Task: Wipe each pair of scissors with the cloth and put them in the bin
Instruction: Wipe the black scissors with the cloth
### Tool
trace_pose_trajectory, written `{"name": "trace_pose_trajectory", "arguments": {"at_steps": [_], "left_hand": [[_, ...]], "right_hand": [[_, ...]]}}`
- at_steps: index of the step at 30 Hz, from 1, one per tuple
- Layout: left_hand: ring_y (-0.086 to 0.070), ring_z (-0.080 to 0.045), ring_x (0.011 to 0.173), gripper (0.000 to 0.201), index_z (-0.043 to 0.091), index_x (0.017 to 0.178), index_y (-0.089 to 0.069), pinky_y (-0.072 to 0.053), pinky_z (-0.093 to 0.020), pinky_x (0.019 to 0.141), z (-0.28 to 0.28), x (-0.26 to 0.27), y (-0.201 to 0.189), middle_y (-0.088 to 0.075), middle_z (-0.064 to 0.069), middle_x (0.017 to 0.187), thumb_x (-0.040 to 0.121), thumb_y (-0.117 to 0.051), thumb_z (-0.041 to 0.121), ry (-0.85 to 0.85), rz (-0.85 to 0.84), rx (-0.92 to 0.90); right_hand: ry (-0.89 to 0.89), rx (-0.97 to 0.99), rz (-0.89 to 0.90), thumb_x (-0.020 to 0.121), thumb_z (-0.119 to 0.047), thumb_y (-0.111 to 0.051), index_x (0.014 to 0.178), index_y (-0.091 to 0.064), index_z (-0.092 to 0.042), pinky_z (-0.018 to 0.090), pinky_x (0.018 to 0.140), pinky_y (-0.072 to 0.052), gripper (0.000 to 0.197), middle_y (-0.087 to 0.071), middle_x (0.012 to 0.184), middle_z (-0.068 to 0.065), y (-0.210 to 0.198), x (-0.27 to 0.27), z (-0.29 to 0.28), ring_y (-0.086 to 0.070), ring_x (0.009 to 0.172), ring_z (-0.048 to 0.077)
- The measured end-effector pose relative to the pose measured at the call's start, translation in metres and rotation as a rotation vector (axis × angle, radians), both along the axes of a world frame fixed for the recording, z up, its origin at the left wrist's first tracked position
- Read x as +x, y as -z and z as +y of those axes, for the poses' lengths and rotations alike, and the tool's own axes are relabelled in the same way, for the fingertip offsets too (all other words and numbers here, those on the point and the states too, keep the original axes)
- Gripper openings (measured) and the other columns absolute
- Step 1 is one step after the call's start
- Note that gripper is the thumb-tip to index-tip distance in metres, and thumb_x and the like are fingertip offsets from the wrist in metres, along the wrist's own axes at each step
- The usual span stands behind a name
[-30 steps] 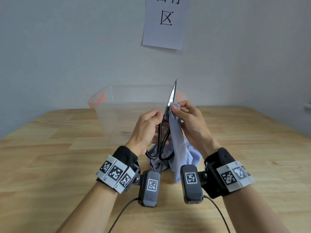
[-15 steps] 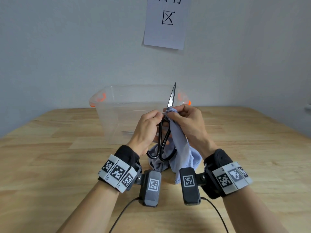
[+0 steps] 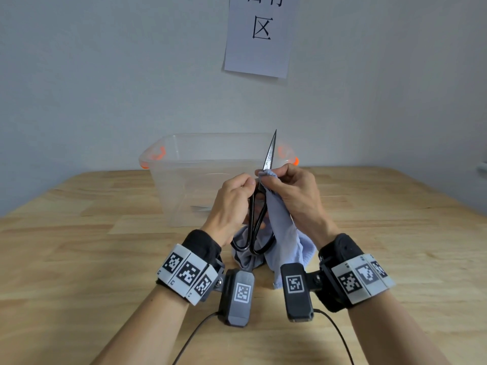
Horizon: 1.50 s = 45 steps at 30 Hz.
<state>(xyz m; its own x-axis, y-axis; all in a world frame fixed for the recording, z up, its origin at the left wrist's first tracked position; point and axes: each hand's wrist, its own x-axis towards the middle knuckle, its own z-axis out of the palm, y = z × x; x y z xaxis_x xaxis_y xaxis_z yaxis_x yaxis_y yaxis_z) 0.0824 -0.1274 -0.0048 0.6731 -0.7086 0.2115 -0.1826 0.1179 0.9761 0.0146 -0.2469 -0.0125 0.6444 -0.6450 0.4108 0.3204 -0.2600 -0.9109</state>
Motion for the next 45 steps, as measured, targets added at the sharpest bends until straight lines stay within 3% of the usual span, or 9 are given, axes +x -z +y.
{"name": "trace_pose_trajectory", "arguments": {"at_steps": [8, 12, 19, 22, 26, 30, 32, 39, 45], "left_hand": [[-0.068, -0.034, 0.066, 0.032, -0.01, 0.107, -0.053, -0.059, -0.051, 0.059, 0.002, 0.001, -0.004, -0.068, -0.011, 0.077, 0.108, -0.037, 0.017, 0.01, 0.047, 0.016], [-0.067, -0.031, 0.063, 0.031, -0.012, 0.106, -0.052, -0.058, -0.046, 0.055, 0.001, 0.0, -0.003, -0.065, -0.014, 0.078, 0.108, -0.037, 0.016, 0.004, 0.075, 0.01], [-0.067, -0.02, 0.055, 0.029, -0.012, 0.106, -0.051, -0.058, -0.042, 0.051, 0.002, 0.001, -0.004, -0.06, -0.019, 0.09, 0.108, -0.037, 0.014, -0.026, 0.089, -0.021], [-0.066, -0.02, 0.054, 0.032, -0.013, 0.105, -0.051, -0.058, -0.042, 0.052, 0.002, 0.001, -0.004, -0.062, -0.015, 0.082, 0.108, -0.037, 0.015, -0.014, 0.083, -0.022], [-0.061, -0.025, 0.059, 0.035, -0.015, 0.104, -0.05, -0.057, -0.041, 0.053, 0.001, 0.001, -0.002, -0.059, -0.016, 0.084, 0.107, -0.038, 0.018, 0.009, 0.05, -0.027], [-0.056, -0.027, 0.068, 0.033, -0.013, 0.097, -0.048, -0.056, -0.042, 0.053, -0.001, 0.001, 0.0, -0.055, -0.014, 0.087, 0.106, -0.039, 0.017, 0.026, 0.021, -0.009], [-0.051, -0.025, 0.071, 0.033, -0.008, 0.089, -0.043, -0.053, -0.04, 0.055, -0.003, 0.001, 0.001, -0.051, -0.011, 0.084, 0.105, -0.042, 0.021, 0.013, -0.025, 0.008], [-0.037, -0.021, 0.073, 0.034, 0.004, 0.077, -0.041, -0.031, -0.038, 0.068, -0.004, 0.004, 0.004, -0.039, -0.007, 0.076, 0.091, -0.045, 0.034, -0.064, -0.1, 0.008], [-0.044, -0.024, 0.069, 0.032, 0.01, 0.072, -0.046, -0.046, -0.037, 0.057, -0.003, 0.003, 0.005, -0.041, -0.009, 0.075, 0.1, -0.046, 0.025, -0.064, -0.067, 0.016]], "right_hand": [[-0.106, 0.075, 0.001, 0.083, 0.005, -0.072, 0.073, -0.067, -0.007, 0.025, 0.061, -0.054, 0.017, -0.072, 0.072, 0.006, 0.001, -0.005, -0.006, -0.067, 0.06, 0.015], [-0.074, 0.186, -0.012, 0.082, 0.005, -0.07, 0.069, -0.065, -0.008, 0.034, 0.066, -0.051, 0.019, -0.066, 0.071, 0.014, 0.002, -0.003, -0.012, -0.062, 0.062, 0.024], [-0.06, 0.178, -0.053, 0.096, -0.004, -0.059, 0.084, -0.057, -0.006, 0.023, 0.059, -0.052, 0.012, -0.072, 0.078, 0.005, 0.003, -0.004, -0.02, -0.068, 0.07, 0.014], [-0.075, 0.118, -0.002, 0.099, -0.021, -0.06, 0.092, -0.059, -0.004, 0.035, 0.065, -0.055, 0.019, -0.069, 0.075, 0.007, 0.004, -0.003, -0.016, -0.065, 0.067, 0.019], [-0.058, 0.106, 0.006, 0.091, -0.038, -0.069, 0.09, -0.058, -0.005, 0.062, 0.077, -0.053, 0.035, -0.064, 0.082, 0.024, 0.003, 0.002, -0.002, -0.066, 0.082, 0.05], [0.036, 0.128, -0.044, 0.094, -0.022, -0.068, 0.08, -0.054, -0.008, 0.035, 0.062, -0.054, 0.024, -0.063, 0.066, 0.008, 0.003, 0.008, 0.001, -0.064, 0.06, 0.02], [0.067, 0.127, -0.058, 0.093, -0.018, -0.069, 0.077, -0.053, -0.01, 0.035, 0.066, -0.052, 0.024, -0.068, 0.065, 0.001, 0.003, 0.01, 0.003, -0.063, 0.06, 0.013], [0.009, 0.079, -0.088, 0.089, -0.016, -0.073, 0.08, -0.053, -0.009, 0.048, 0.076, -0.049, 0.023, -0.06, 0.101, 0.042, 0.006, 0.011, 0.01, -0.059, 0.083, 0.028], [-0.116, 0.078, -0.064, 0.09, 0.004, -0.065, 0.075, -0.047, -0.01, 0.034, 0.086, -0.052, 0.027, -0.072, 0.102, 0.024, 0.009, 0.006, -0.003, -0.069, 0.096, 0.021]]}}
